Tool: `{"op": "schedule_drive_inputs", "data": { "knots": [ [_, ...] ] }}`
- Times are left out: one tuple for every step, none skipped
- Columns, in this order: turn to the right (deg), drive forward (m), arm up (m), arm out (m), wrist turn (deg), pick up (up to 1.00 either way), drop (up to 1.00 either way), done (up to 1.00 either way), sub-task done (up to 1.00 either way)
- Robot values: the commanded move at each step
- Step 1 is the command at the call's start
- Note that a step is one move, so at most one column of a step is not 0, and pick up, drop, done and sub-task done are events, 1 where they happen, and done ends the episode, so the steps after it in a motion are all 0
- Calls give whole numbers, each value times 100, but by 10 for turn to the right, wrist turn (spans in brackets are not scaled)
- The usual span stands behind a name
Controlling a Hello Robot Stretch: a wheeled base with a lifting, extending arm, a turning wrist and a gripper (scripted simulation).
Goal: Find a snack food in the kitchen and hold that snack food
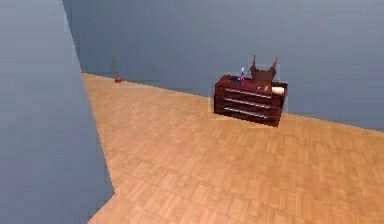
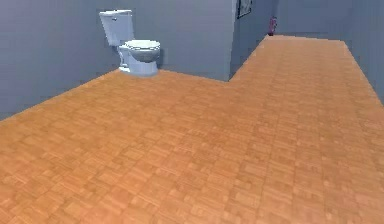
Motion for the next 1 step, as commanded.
{"op": "schedule_drive_inputs", "data": {
  "knots": [
    [0, 100, 0, 0, 0, 0, 0, 0, 0]
  ]
}}
